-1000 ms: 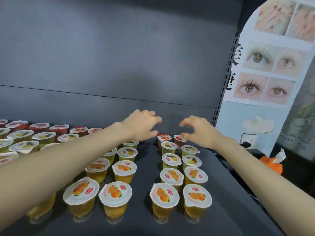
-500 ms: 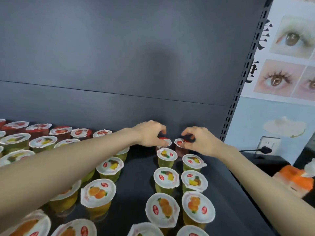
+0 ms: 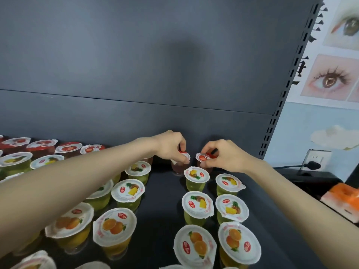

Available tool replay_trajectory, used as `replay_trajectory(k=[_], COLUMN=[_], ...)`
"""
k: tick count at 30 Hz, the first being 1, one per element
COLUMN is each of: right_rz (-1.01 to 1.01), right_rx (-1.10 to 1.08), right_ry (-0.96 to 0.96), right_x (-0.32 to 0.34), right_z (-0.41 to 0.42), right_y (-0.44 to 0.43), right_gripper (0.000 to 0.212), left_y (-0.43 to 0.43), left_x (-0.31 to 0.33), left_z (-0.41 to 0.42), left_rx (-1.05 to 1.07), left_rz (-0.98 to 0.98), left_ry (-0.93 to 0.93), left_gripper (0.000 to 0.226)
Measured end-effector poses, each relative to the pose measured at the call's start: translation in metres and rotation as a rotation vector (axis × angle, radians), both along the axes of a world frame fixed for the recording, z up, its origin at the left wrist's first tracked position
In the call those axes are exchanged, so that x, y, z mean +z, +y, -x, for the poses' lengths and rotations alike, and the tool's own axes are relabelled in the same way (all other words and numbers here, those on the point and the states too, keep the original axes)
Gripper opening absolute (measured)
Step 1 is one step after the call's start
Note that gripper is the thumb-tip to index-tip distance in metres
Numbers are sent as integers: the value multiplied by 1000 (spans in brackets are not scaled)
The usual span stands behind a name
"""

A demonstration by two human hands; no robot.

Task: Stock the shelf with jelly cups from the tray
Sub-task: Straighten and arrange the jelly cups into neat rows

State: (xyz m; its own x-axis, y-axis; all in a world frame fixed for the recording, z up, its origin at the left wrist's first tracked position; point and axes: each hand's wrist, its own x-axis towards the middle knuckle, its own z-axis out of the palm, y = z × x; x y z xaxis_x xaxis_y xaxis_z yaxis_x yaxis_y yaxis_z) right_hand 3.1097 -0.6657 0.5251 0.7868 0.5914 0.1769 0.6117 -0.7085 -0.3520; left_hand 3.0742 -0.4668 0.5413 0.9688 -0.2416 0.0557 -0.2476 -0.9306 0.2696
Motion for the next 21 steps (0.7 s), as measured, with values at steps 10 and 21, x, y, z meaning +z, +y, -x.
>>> replay_trajectory(k=[10, 21], right_rz=[7, 4], right_rx=[22, 13], right_ry=[-73, -34], right_x=[-3, 1], right_z=[7, 10], right_y=[25, 27], right_gripper=[35, 28], left_y=[30, 37], left_x=[-4, -2], left_z=[7, 9], left_rx=[-45, -93], left_rz=[-72, -94], left_ry=[-52, -32], left_gripper=[42, 40])
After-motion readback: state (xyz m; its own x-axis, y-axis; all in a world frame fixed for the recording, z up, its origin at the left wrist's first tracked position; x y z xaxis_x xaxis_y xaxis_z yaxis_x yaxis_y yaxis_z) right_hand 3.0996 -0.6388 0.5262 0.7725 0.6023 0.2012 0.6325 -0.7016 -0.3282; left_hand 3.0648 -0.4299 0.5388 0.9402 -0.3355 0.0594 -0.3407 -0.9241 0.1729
